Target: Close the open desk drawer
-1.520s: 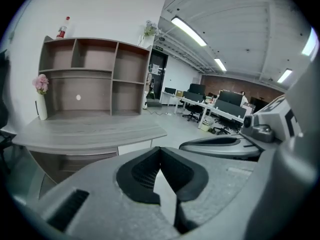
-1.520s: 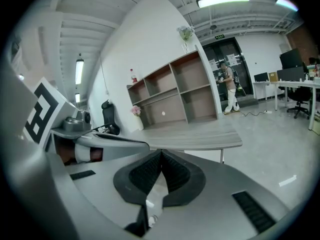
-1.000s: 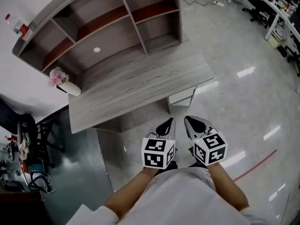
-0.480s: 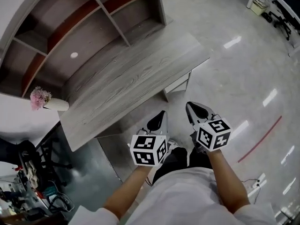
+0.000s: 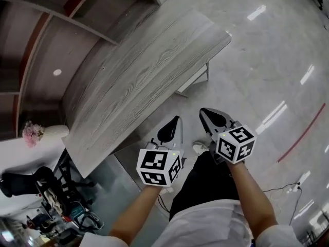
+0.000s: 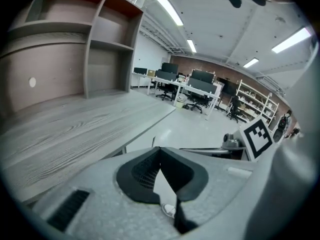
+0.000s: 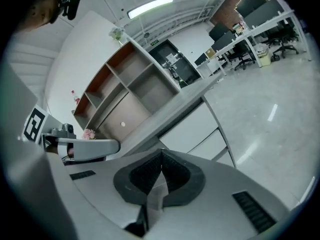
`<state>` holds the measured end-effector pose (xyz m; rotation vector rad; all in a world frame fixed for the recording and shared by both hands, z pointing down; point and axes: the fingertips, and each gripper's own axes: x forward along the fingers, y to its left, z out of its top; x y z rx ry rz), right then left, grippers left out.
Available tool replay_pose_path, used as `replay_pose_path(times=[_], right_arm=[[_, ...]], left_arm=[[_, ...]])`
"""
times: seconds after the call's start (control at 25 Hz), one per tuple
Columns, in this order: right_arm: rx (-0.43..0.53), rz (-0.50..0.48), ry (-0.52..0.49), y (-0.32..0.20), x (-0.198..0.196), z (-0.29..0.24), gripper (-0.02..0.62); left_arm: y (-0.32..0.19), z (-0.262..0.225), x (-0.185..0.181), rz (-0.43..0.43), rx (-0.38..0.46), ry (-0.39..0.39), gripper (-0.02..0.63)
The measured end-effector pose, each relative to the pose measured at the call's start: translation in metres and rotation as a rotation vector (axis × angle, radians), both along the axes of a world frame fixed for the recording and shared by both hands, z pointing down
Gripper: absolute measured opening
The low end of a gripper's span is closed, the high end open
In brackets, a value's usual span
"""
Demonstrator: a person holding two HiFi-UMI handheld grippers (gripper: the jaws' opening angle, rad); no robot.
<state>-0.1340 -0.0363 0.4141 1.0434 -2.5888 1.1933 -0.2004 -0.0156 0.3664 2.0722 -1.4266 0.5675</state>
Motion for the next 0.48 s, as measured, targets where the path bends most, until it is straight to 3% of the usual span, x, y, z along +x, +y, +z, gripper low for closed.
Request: replay_pose_path(times=[0.24, 0.48], right_arm=[[-0.049, 0.016, -0.095, -0.033, 0.005, 0.058, -0.005], [-0.077, 0.023, -0.259, -0.07, -0.006, 0.087, -0.005]], left_arm=[[-0.03, 0.049, 0.022, 0.016, -0.051, -0.041, 0.002], [-0.056, 0.075, 0.04, 0.044, -0.072, -0.054, 0.002]])
